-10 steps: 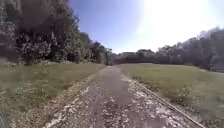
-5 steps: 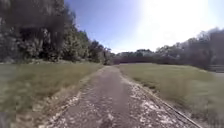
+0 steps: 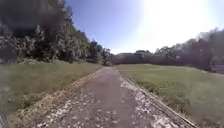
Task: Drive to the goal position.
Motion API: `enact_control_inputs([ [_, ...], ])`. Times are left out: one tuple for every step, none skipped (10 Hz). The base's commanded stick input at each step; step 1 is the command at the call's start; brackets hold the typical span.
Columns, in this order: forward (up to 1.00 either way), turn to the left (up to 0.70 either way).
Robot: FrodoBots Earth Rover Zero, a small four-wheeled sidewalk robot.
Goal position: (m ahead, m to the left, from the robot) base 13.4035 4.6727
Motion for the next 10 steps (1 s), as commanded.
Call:
enact_control_inputs([
  [1.00,0.00],
  [1.00,0.00],
  [1.00,0.00],
  [1.00,0.00],
  [1.00,0.00],
  [1.00,0.00],
  [1.00,0.00],
  [1.00,0.00],
  [1.00,0.00],
  [1.00,0.00],
])
